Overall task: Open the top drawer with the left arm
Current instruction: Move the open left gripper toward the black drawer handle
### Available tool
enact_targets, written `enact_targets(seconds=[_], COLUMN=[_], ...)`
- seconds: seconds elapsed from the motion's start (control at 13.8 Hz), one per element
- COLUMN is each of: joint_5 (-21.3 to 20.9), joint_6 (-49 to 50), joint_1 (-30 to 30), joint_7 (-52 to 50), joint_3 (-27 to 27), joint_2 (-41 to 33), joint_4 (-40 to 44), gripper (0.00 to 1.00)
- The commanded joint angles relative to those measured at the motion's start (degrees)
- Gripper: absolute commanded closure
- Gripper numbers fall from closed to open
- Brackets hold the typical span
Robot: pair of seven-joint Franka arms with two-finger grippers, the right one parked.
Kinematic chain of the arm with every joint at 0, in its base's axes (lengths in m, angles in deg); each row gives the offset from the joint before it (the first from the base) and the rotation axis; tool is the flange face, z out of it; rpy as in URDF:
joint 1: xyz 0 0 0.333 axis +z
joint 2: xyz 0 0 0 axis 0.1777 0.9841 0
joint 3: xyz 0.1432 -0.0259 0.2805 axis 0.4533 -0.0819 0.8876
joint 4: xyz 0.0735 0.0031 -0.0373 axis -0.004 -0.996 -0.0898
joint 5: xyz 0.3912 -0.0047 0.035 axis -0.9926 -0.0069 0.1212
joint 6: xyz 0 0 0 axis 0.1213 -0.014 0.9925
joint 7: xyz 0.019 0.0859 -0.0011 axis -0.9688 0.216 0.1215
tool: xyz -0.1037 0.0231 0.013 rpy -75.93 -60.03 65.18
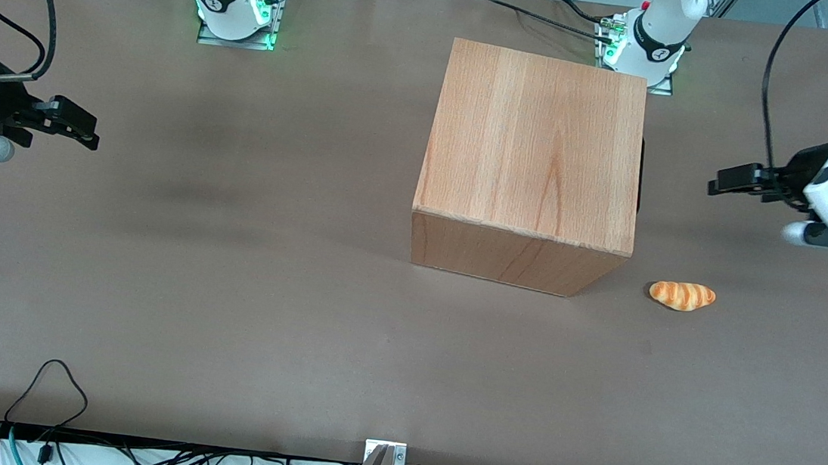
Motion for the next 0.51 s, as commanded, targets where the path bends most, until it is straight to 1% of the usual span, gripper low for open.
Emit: enact_targets(seconds=[0.0, 0.43], joint_5=[2.10, 3.78], joint_6=[-2.50, -8.04], joint_1=[0.06, -0.03], joint_7=[3.83, 4.46], joint_3=[-0.44, -2.11], joint_2=[-1.03, -1.12], joint_4=[-4.84, -12.40], gripper=[0.00, 0.00])
